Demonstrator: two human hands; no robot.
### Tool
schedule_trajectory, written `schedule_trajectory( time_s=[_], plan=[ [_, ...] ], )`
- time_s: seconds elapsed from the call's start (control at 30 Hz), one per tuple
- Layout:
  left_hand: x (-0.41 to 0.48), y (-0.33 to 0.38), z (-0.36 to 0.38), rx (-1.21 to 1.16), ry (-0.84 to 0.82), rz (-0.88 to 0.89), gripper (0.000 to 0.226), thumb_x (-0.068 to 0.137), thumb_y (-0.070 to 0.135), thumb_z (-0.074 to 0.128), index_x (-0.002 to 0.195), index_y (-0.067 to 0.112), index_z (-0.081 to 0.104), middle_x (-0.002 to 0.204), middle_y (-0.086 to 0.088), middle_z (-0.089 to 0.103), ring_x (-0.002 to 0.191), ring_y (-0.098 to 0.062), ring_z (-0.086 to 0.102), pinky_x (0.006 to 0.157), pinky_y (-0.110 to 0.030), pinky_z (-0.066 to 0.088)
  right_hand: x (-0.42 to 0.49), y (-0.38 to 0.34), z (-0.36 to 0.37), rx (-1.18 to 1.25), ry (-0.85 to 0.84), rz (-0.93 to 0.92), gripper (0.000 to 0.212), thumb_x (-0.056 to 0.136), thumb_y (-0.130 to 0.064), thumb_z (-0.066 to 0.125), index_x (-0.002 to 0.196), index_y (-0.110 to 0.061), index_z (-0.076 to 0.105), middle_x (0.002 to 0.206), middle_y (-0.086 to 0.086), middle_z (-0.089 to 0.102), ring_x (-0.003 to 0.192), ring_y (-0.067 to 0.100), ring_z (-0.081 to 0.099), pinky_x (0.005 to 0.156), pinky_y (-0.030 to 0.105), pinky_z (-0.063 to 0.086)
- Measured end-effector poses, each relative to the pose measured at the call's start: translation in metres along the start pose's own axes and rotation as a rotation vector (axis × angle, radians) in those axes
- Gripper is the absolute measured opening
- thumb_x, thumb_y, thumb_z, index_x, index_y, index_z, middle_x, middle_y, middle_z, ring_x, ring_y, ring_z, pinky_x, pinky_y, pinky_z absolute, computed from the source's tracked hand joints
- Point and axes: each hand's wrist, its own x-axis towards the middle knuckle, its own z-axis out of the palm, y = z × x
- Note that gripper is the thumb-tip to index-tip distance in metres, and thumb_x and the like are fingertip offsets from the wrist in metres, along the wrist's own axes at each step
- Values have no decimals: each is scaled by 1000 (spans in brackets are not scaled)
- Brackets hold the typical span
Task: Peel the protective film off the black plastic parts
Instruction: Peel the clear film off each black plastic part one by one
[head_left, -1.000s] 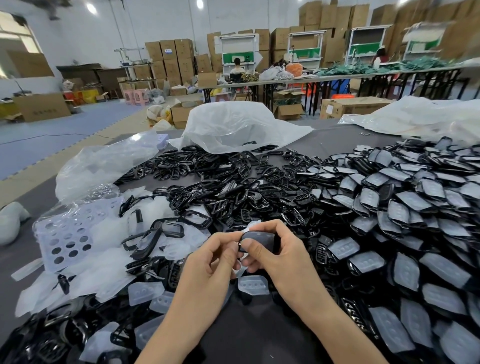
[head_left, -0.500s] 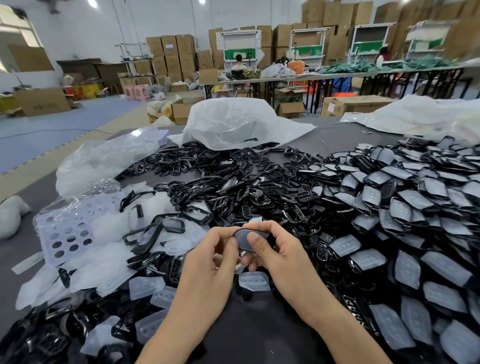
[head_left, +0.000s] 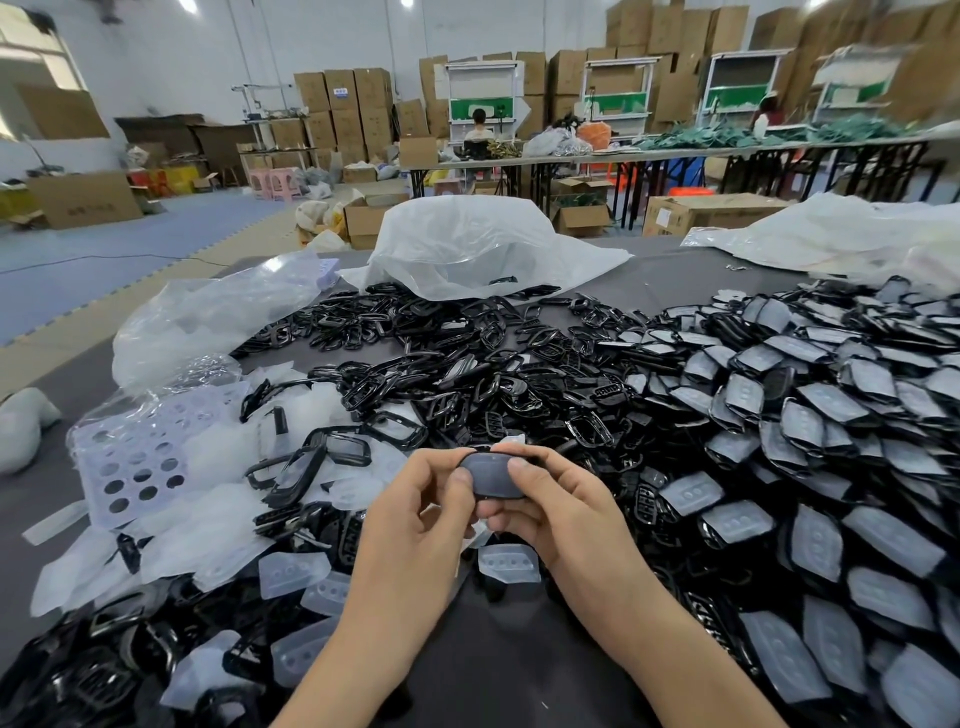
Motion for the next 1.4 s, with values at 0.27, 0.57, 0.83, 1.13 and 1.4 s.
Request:
schedule_trajectory(
  time_s=[0.27, 0.57, 0.83, 1.13, 1.4],
  plan=[
    [0, -3, -2, 38, -48, 24, 29, 98, 17, 56, 94, 44, 66, 79, 8, 71, 70, -7, 64, 69, -22, 53, 0, -2, -1, 36, -15, 78, 10, 95, -6, 61, 101, -4, 68, 82, 13, 71, 65, 18, 67, 62, 24, 57],
    [-1, -7, -3, 160, -126, 114, 32, 99, 21, 55, 108, 50, 67, 88, 15, 72, 81, -5, 69, 71, -22, 54, 0, -2, -6, -59, -41, 64, 7, 87, -10, 75, 87, -9, 67, 81, 12, 69, 65, 20, 64, 57, 25, 52],
    [-1, -7, -8, 332, -110, 260, 33, 100, 16, 49, 121, 35, 67, 88, 14, 64, 86, -6, 62, 76, -6, 42, -2, -2, -7, -143, -99, -13, 15, 81, -30, 79, 89, -19, 73, 83, 8, 72, 74, 20, 70, 64, 24, 54],
    [-6, -9, -3, 331, -90, 304, 33, 98, 23, 49, 122, 41, 62, 94, 22, 63, 87, -3, 62, 76, -5, 42, -2, -7, -4, -82, -119, 49, 16, 83, -14, 68, 72, -25, 74, 72, 5, 68, 61, 15, 64, 58, 22, 52],
    [-7, -3, 1, 281, -29, 318, 29, 98, 34, 53, 112, 58, 59, 101, 29, 67, 93, 7, 64, 77, -2, 42, -2, -6, -4, -23, -96, 39, 7, 85, -14, 71, 79, -18, 71, 76, 7, 67, 62, 16, 62, 58, 24, 51]
  ],
)
